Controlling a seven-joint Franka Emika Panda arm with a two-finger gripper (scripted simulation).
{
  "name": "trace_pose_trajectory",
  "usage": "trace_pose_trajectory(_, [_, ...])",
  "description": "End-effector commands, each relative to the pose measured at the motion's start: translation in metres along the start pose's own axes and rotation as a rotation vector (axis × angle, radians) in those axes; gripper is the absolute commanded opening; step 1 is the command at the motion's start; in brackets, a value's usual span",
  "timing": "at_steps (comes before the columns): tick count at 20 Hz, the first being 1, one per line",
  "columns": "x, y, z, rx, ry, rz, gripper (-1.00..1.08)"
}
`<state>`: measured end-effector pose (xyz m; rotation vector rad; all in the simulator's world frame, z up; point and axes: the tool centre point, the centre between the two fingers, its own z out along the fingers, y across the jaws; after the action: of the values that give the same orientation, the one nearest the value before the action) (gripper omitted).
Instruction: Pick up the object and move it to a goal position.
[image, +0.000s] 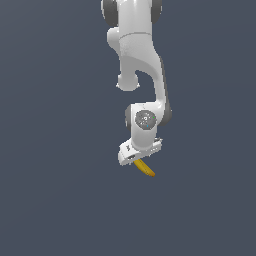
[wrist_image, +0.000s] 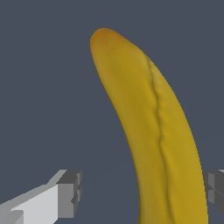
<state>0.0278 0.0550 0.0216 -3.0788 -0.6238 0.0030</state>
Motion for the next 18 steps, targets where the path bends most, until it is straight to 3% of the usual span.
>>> trace_pose_trajectory(1, [0.0012,0.0005,0.0029,-0.001,0.002,0.0,1.0])
trace_pose_trajectory(2, [0.0013,0.0005,0.003,-0.001,0.002,0.0,1.0])
trace_pose_trajectory(3, [0.0013,0.0005,0.003,-0.001,0.002,0.0,-1.0])
trace_pose_trajectory(18, [0.0045,-0.0027,-0.0063,-0.002,0.002,0.001,-1.0])
